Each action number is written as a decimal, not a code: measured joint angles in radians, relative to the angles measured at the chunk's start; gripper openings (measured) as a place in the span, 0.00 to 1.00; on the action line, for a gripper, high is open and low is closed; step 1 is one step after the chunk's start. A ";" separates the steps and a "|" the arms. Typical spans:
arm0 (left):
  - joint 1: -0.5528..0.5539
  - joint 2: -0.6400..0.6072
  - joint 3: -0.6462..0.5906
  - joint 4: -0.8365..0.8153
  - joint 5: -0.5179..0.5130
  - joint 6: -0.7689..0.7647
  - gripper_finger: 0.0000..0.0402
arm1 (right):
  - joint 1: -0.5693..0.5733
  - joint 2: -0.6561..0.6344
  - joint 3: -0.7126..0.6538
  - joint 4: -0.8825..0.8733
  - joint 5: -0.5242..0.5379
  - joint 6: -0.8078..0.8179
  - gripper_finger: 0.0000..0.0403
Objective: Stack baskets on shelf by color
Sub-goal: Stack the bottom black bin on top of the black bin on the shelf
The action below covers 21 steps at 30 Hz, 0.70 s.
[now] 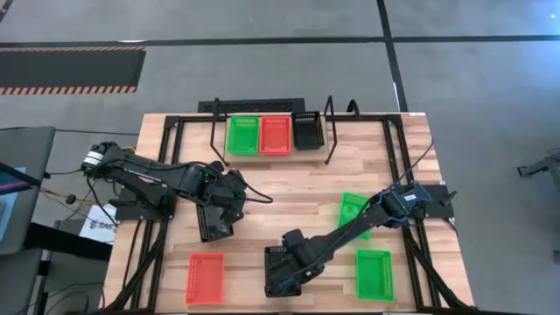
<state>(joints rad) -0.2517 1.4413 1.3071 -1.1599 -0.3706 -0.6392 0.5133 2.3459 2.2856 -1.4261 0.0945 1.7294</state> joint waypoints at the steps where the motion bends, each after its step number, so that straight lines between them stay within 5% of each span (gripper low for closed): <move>1: 0.000 0.000 0.000 0.000 0.000 0.000 0.33 | 0.000 0.000 0.000 0.000 0.001 -0.001 0.60; 21: 0.000 0.000 0.000 0.003 -0.001 0.003 0.33 | -0.014 0.101 -0.012 0.047 -0.072 -0.005 0.61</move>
<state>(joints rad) -0.2520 1.4414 1.3071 -1.1570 -0.3720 -0.6357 0.4992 2.4470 2.2738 -1.3792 0.0222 1.7246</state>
